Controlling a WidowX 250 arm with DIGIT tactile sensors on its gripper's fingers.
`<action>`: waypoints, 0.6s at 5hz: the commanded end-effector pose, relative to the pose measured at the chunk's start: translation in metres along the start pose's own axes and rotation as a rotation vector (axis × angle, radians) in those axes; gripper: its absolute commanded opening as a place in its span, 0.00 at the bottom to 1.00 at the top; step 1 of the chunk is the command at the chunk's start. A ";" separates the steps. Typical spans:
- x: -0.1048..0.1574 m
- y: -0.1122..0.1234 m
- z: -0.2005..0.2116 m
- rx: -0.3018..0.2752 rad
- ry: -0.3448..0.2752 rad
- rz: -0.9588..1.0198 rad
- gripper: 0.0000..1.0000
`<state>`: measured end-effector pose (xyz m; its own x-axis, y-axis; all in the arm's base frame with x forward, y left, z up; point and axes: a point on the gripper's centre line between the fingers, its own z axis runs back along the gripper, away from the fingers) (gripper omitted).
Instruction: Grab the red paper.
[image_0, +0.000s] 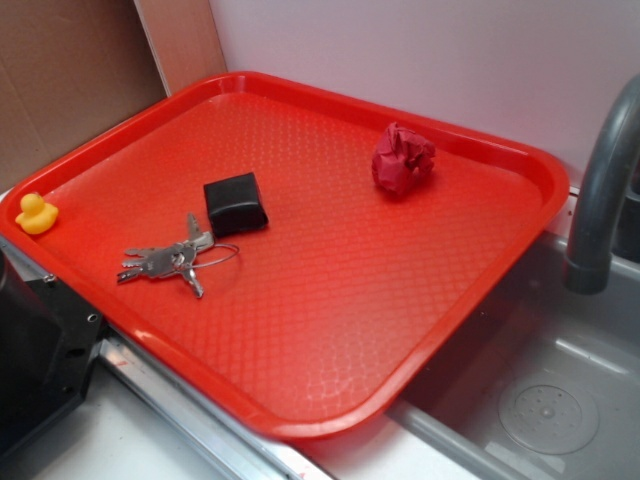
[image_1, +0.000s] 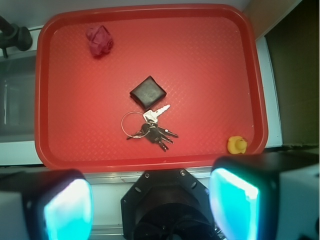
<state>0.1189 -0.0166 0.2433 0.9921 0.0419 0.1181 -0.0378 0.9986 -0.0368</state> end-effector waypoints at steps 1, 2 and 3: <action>0.000 0.000 0.000 0.000 0.000 0.000 1.00; 0.018 -0.005 -0.044 0.009 0.021 -0.041 1.00; 0.051 -0.018 -0.076 -0.025 -0.009 -0.065 1.00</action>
<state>0.1768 -0.0315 0.1681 0.9948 -0.0089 0.1016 0.0139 0.9987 -0.0486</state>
